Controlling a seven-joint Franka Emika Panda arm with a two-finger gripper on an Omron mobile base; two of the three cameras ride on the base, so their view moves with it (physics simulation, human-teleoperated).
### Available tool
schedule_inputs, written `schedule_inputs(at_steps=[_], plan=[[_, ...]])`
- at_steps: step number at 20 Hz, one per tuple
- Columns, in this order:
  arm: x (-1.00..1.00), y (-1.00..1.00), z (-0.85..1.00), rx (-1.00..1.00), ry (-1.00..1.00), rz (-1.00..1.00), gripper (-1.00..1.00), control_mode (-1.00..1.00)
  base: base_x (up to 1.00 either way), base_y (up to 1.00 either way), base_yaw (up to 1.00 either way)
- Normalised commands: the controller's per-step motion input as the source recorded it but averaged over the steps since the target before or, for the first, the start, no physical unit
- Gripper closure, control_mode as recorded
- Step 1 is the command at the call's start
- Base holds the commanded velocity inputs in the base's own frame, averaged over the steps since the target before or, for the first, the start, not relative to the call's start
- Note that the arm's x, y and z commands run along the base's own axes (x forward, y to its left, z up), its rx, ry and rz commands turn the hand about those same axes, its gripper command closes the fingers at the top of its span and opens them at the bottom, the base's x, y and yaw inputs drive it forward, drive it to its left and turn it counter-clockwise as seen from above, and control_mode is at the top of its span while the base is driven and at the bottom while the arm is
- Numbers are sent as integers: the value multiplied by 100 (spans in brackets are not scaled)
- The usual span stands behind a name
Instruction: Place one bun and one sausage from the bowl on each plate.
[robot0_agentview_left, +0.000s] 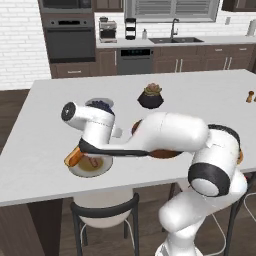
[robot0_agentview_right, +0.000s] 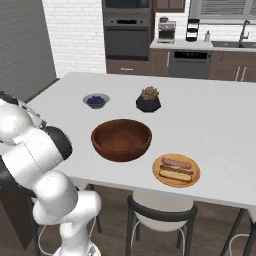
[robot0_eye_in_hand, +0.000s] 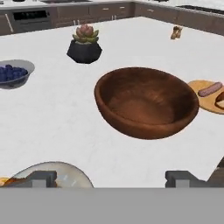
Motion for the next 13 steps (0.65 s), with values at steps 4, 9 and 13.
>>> schedule_inputs(at_steps=[4,9,13], plan=[[-100,-100,79,24,-52,0,-100,-100,0,0,0],[-98,-100,86,25,-60,0,-100,-100,0,0,0],[-50,-100,70,32,-46,-2,-100,-100,0,0,0]])
